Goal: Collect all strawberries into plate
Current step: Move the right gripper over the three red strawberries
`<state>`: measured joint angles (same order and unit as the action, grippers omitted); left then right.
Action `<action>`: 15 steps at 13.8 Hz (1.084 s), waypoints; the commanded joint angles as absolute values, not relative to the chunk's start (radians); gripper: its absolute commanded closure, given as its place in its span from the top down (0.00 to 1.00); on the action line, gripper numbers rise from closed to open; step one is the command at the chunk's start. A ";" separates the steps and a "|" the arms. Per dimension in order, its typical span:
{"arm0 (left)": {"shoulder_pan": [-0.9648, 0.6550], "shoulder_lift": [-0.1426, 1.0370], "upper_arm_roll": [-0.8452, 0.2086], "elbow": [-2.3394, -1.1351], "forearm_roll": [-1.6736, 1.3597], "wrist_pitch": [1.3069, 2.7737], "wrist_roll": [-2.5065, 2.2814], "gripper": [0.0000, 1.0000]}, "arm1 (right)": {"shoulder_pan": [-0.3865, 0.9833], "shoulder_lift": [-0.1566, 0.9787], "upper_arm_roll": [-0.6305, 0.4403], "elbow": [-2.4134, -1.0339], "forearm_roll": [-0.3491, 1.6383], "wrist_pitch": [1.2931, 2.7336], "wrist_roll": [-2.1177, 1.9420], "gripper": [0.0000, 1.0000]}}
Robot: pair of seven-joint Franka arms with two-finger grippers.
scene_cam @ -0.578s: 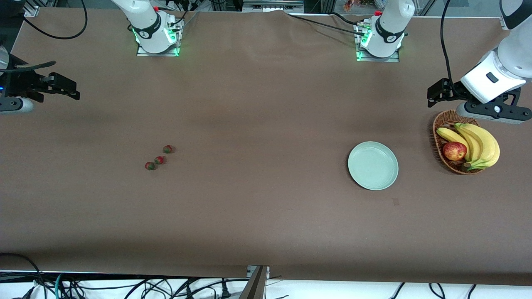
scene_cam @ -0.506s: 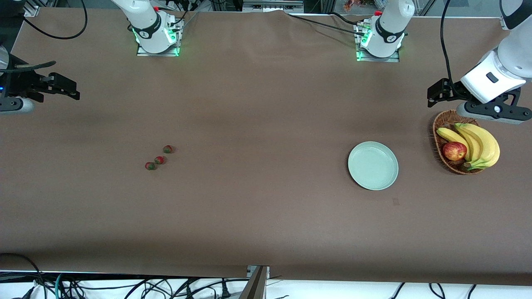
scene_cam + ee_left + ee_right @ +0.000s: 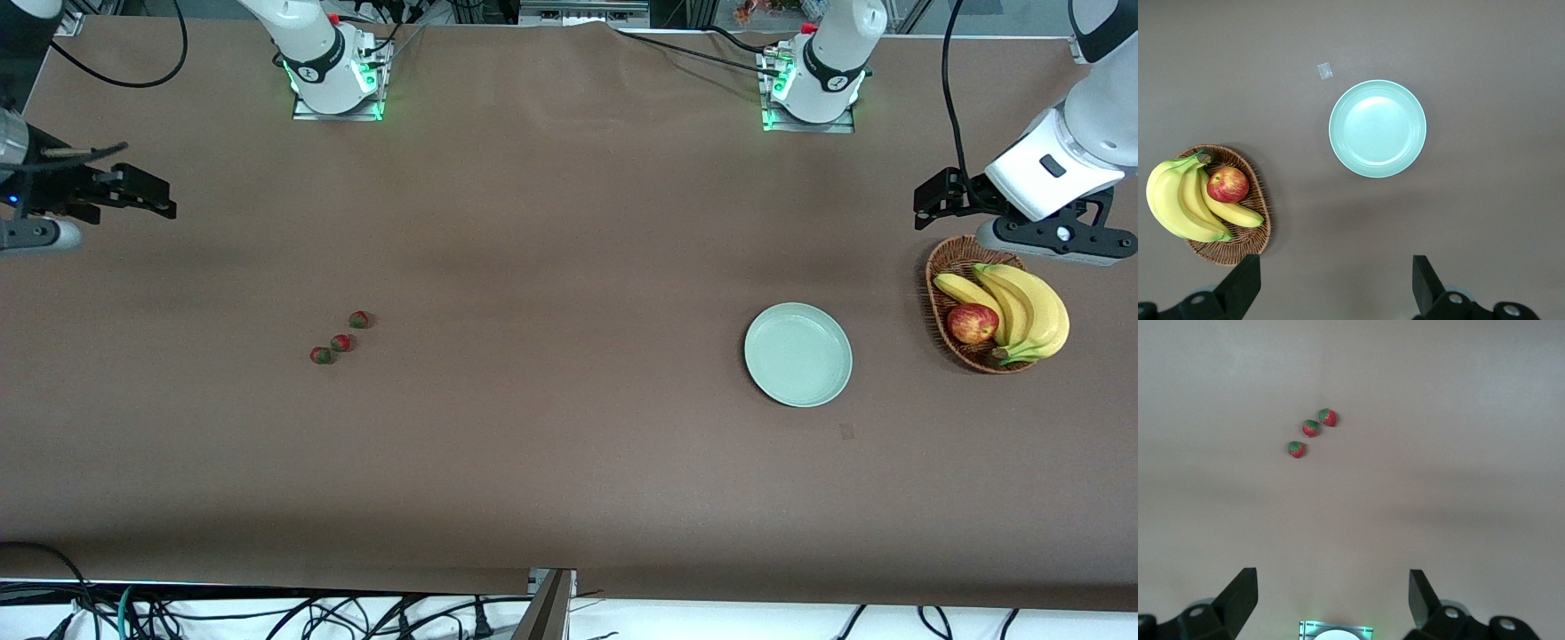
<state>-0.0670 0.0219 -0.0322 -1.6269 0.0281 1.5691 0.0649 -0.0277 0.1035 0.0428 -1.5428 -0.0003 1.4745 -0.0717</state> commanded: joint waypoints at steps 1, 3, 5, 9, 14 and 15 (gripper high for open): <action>-0.066 0.040 -0.037 -1.591 0.029 1.552 0.083 1.00 | -0.003 0.187 0.044 -1.520 -0.023 1.476 -0.060 1.00; -0.067 0.040 -0.037 -1.591 0.029 1.552 0.083 1.00 | -0.002 0.270 0.044 -1.519 -0.015 1.529 -0.072 1.00; -0.067 0.040 -0.037 -1.591 0.029 1.552 0.083 1.00 | 0.005 0.339 0.046 -1.520 0.023 1.566 -0.071 1.00; -0.067 0.040 -0.037 -1.591 0.029 1.552 0.083 1.00 | 0.104 0.480 0.044 -1.532 0.046 1.742 0.042 1.00; -0.067 0.040 -0.037 -1.591 0.029 1.552 0.083 1.00 | 0.190 0.497 0.043 -1.803 0.035 2.104 0.164 1.00; -0.067 0.040 -0.037 -1.591 0.029 1.552 0.083 1.00 | 0.190 0.491 0.043 -1.862 0.034 2.168 0.163 1.00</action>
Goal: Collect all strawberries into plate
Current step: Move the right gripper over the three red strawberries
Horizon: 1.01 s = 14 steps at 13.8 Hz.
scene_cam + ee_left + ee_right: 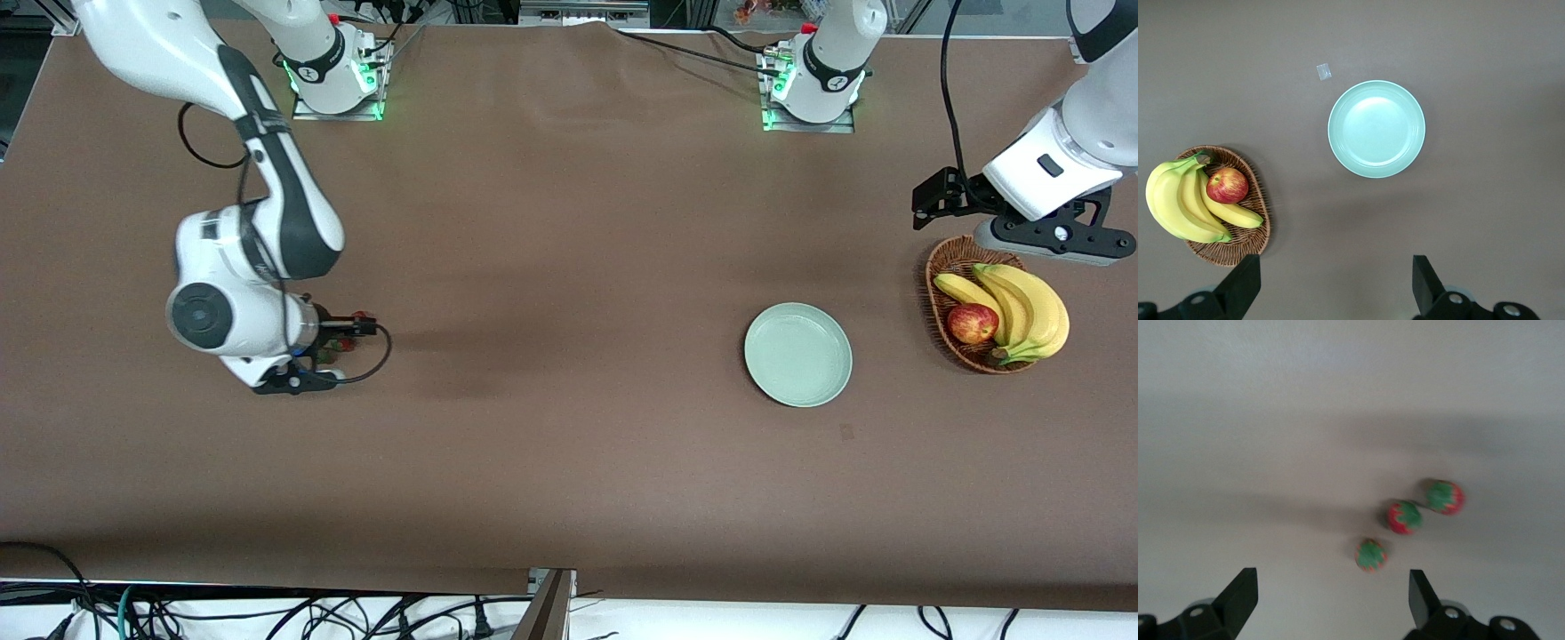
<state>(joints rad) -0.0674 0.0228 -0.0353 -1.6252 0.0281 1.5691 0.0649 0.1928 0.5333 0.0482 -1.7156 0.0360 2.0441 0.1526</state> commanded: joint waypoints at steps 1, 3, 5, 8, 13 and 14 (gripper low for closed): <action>-0.067 0.040 -0.037 -1.591 0.029 1.552 0.083 1.00 | 0.190 0.483 0.043 -1.905 0.035 2.201 0.163 1.00; -0.067 0.040 -0.037 -1.591 0.029 1.552 0.083 1.00 | 0.190 0.474 0.043 -1.953 0.034 2.241 0.164 1.00; -0.067 0.040 -0.037 -1.591 0.029 1.552 0.083 1.00 | 0.190 0.471 0.037 -2.005 0.034 2.308 0.153 1.00; -0.067 0.040 -0.037 -1.591 0.029 1.552 0.083 1.00 | 0.189 0.469 0.034 -2.022 0.034 2.327 0.147 1.00; -0.067 0.040 -0.037 -1.591 0.029 1.552 0.083 1.00 | 0.189 0.469 0.034 -2.057 0.034 2.379 0.144 0.98; -0.067 0.040 -0.037 -1.591 0.029 1.552 0.083 1.00 | 0.189 0.471 0.032 -2.059 0.034 2.381 0.143 0.92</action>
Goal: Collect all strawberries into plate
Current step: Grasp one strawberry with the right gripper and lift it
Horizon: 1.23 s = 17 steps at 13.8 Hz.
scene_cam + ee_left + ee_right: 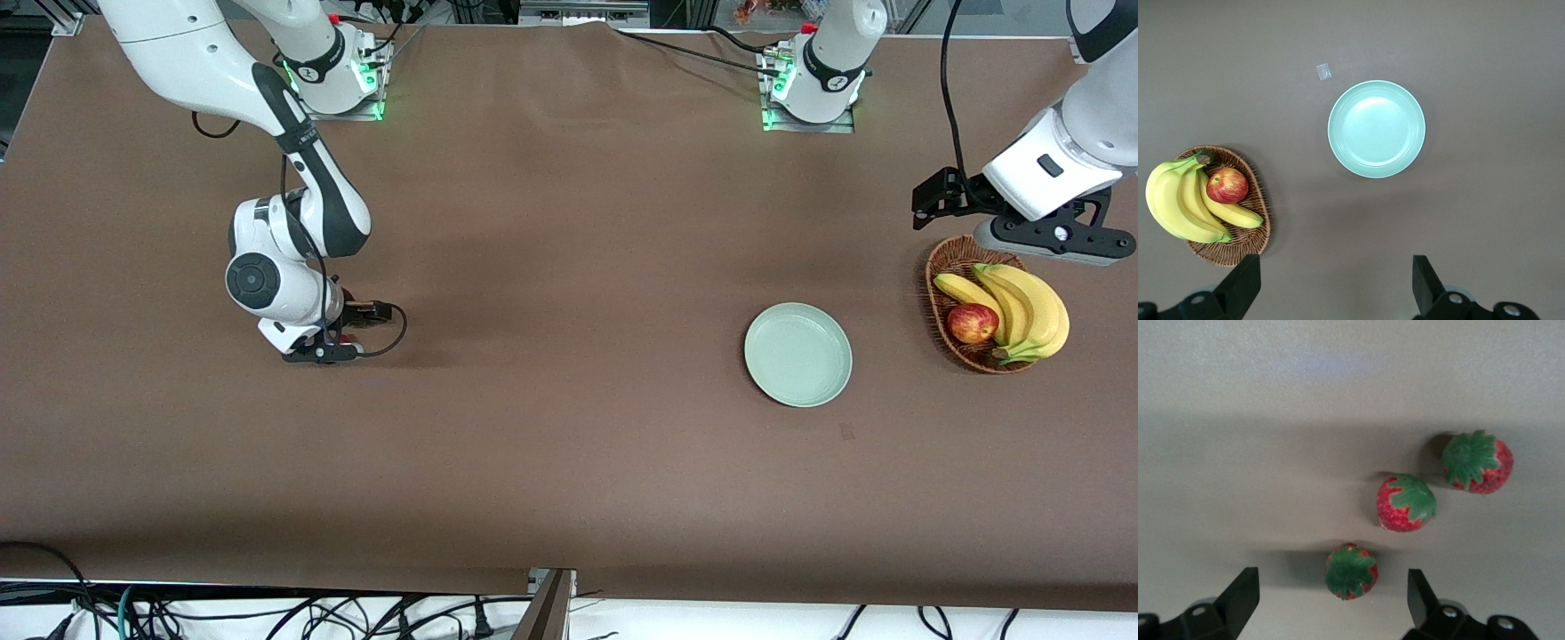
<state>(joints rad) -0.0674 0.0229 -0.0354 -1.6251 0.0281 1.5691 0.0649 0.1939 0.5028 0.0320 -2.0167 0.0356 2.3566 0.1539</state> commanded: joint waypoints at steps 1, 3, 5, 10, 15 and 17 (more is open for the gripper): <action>-0.067 0.040 -0.037 -1.591 0.029 1.552 0.083 1.00 | 0.187 0.471 0.032 -2.059 0.034 2.381 0.141 0.81; -0.067 0.040 -0.037 -1.591 0.029 1.552 0.083 1.00 | 0.187 0.472 0.032 -2.057 0.034 2.379 0.141 0.42; -0.069 0.040 -0.037 -1.591 0.029 1.554 0.083 1.00 | 0.183 0.476 0.032 -2.057 0.034 2.378 0.141 0.24; -0.067 0.040 -0.037 -1.591 0.029 1.554 0.083 1.00 | 0.181 0.468 0.034 -2.031 0.035 2.368 0.127 0.10; -0.066 0.040 -0.037 -1.591 0.029 1.554 0.083 1.00 | 0.253 0.451 0.132 -1.850 0.048 2.188 0.356 0.10; -0.066 0.040 -0.037 -1.592 0.029 1.552 0.083 1.00 | 0.352 0.477 0.141 -1.798 0.048 2.190 0.563 0.10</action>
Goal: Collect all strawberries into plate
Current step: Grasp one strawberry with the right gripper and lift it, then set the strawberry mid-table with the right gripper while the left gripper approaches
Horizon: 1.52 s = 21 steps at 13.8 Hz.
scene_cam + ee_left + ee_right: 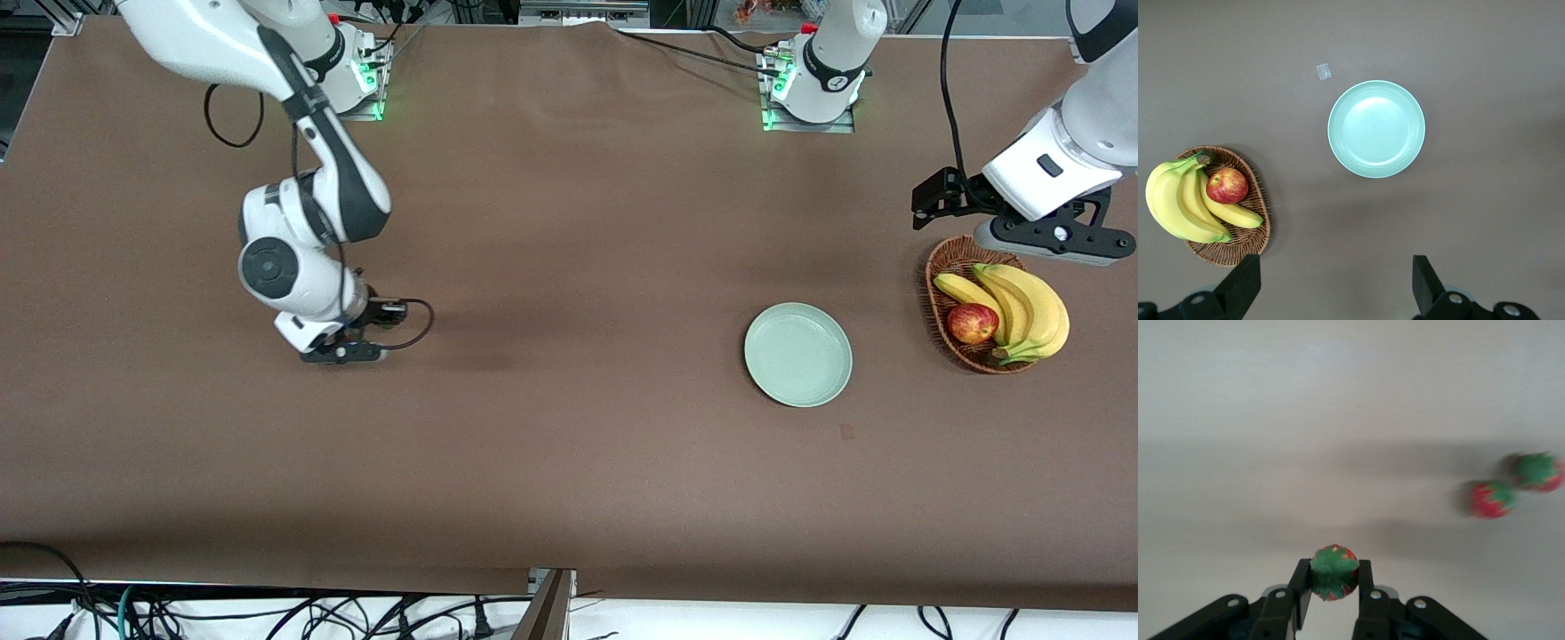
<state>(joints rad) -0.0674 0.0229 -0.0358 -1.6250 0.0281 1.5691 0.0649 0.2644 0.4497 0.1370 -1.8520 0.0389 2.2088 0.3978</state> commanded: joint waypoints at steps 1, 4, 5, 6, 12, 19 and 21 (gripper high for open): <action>-0.066 0.040 -0.037 -1.592 0.029 1.552 0.083 1.00 | 0.404 0.498 0.141 -1.761 0.049 2.192 0.668 0.10; -0.064 0.040 -0.037 -1.592 0.029 1.554 0.083 1.00 | 0.553 0.590 0.141 -1.620 0.051 2.197 0.924 0.10; -0.064 0.040 -0.037 -1.592 0.029 1.552 0.083 1.00 | 0.595 0.626 0.141 -1.579 0.051 2.200 0.993 0.10; -0.064 0.040 -0.037 -1.592 0.029 1.552 0.083 1.00 | 0.638 0.668 0.143 -1.527 0.051 2.210 1.053 0.12; -0.063 0.040 -0.035 -1.594 0.029 1.551 0.084 1.00 | 0.787 0.877 0.141 -1.401 0.049 2.497 1.175 0.12; -0.064 0.041 -0.035 -1.597 0.029 1.551 0.083 1.00 | 0.750 0.867 0.140 -1.373 0.044 2.461 1.135 1.00; -0.066 0.060 -0.035 -1.589 0.029 1.557 0.083 1.00 | 0.695 0.813 0.138 -1.368 0.044 2.293 0.992 1.00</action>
